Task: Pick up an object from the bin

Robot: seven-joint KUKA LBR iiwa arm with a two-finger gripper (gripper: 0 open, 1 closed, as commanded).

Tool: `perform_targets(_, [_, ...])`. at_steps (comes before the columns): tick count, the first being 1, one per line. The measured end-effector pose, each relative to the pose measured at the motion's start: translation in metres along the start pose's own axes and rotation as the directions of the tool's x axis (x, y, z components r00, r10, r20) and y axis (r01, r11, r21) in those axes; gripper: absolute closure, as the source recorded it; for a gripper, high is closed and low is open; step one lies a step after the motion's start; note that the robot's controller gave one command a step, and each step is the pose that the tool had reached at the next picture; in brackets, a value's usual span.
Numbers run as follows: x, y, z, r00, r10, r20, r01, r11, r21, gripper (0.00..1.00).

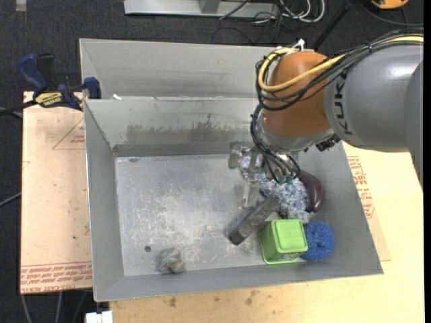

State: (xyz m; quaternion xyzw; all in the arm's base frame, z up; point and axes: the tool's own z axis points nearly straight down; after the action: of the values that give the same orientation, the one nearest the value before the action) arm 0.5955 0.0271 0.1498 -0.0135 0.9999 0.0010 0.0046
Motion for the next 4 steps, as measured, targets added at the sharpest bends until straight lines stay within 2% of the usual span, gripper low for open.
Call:
perform_targets(1, [0.009,-0.031,0.053,0.998,-0.066,-0.007,0.066,0.998,-0.002,0.0])
perform_targets(2, [0.016,-0.045,0.07,0.993,-0.114,0.001,0.114,0.993,-0.011,0.0])
perform_targets(3, [0.023,-0.059,0.07,0.995,-0.098,0.007,0.098,0.995,-0.009,0.0])
perform_targets(4, [0.038,-0.066,0.067,0.985,-0.17,0.022,0.17,0.985,0.004,0.0])
